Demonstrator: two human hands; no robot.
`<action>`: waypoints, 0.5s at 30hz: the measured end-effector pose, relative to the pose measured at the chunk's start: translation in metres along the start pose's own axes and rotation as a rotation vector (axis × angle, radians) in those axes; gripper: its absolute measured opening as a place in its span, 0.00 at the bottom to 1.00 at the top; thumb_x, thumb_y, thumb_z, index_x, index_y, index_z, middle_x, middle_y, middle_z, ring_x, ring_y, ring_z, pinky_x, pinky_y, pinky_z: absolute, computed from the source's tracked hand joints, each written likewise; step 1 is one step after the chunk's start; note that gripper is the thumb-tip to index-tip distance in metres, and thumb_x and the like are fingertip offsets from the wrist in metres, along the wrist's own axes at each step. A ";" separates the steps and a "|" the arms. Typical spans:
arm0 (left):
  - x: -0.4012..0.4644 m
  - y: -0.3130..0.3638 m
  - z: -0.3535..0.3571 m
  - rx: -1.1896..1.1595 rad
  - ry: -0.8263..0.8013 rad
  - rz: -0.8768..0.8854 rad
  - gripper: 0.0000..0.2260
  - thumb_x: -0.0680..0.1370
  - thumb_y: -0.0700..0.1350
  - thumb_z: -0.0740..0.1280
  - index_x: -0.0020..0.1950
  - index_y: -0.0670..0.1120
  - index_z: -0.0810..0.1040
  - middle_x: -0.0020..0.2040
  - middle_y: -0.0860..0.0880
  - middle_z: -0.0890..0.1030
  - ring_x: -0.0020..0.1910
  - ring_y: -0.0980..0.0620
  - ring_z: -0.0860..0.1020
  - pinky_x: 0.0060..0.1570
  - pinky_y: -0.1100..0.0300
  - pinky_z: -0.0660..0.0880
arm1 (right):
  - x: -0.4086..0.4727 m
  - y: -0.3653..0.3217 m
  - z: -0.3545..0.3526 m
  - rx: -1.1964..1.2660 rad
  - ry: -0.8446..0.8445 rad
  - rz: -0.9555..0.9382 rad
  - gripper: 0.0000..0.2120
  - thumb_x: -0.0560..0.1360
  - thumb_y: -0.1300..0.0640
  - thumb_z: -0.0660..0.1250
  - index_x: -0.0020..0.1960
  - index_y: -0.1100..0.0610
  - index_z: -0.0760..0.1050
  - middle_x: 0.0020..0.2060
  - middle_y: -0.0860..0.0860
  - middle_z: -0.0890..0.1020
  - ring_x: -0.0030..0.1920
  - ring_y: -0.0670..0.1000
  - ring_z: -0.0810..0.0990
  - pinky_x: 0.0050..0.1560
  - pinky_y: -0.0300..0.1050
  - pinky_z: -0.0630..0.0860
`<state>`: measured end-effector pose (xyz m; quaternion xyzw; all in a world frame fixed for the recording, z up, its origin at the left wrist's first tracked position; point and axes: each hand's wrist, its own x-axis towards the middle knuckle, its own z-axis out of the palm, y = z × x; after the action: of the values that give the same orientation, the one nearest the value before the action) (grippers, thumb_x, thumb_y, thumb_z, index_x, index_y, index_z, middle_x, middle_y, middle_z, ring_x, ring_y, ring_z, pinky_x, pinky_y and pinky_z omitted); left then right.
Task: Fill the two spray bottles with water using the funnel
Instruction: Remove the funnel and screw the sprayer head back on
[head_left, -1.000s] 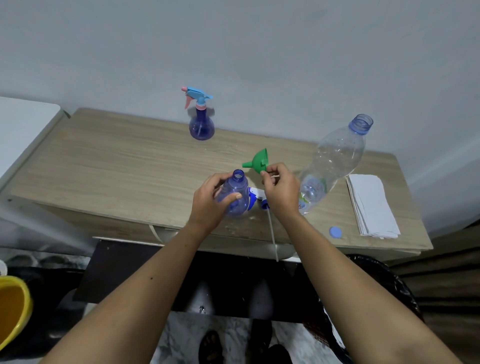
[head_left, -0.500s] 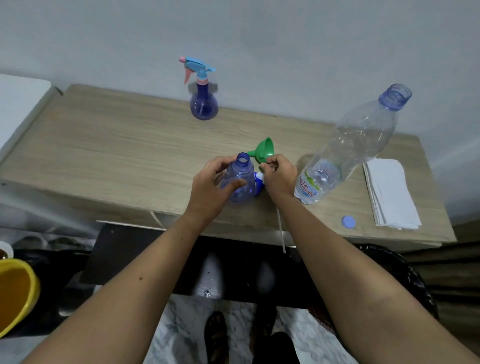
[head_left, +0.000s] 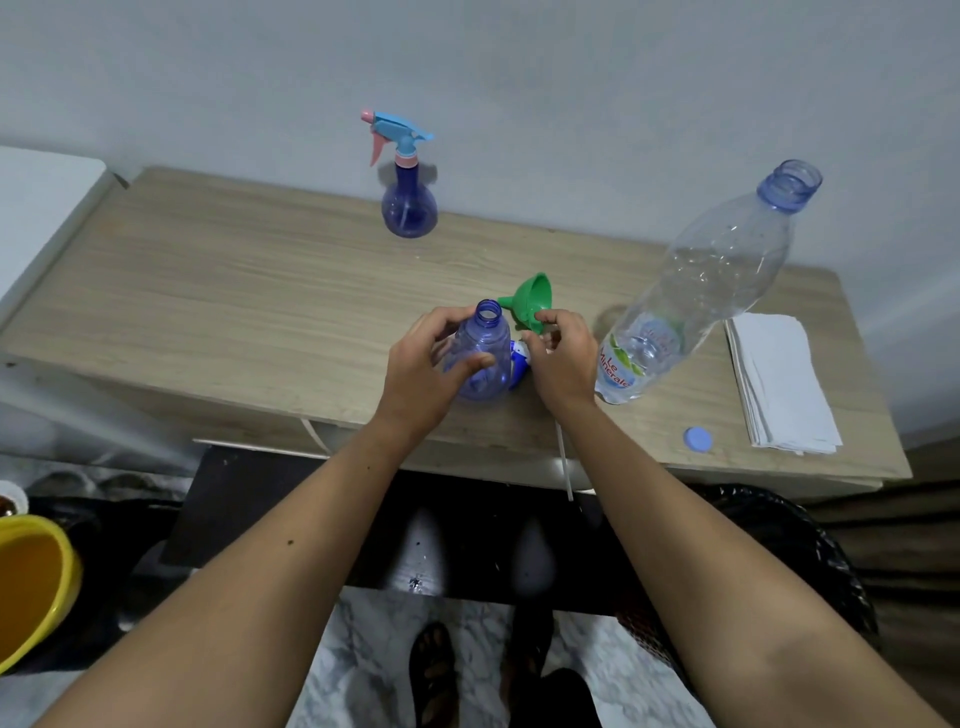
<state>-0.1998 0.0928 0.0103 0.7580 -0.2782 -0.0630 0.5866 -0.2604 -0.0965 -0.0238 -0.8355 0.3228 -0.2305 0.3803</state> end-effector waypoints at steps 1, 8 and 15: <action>0.000 0.000 0.000 -0.003 -0.001 -0.004 0.23 0.74 0.39 0.80 0.67 0.41 0.80 0.62 0.48 0.83 0.60 0.64 0.80 0.61 0.65 0.77 | -0.004 0.000 -0.002 -0.010 0.001 -0.024 0.13 0.75 0.61 0.75 0.59 0.59 0.82 0.52 0.52 0.82 0.48 0.53 0.80 0.53 0.50 0.78; -0.001 0.003 0.000 -0.031 -0.018 -0.048 0.21 0.73 0.39 0.80 0.65 0.46 0.81 0.61 0.49 0.83 0.59 0.57 0.81 0.62 0.59 0.79 | -0.050 0.010 -0.017 -0.064 0.073 0.002 0.11 0.75 0.62 0.76 0.57 0.60 0.83 0.52 0.54 0.82 0.53 0.55 0.81 0.57 0.37 0.69; -0.001 0.007 -0.002 -0.069 -0.032 -0.082 0.22 0.73 0.38 0.79 0.64 0.52 0.80 0.61 0.50 0.84 0.59 0.61 0.80 0.61 0.62 0.77 | -0.064 0.017 -0.018 -0.090 0.032 0.186 0.15 0.76 0.55 0.77 0.59 0.60 0.81 0.55 0.56 0.81 0.57 0.58 0.79 0.58 0.44 0.68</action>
<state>-0.2027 0.0937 0.0168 0.7469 -0.2540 -0.1086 0.6049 -0.3214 -0.0681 -0.0354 -0.8146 0.4149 -0.1926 0.3567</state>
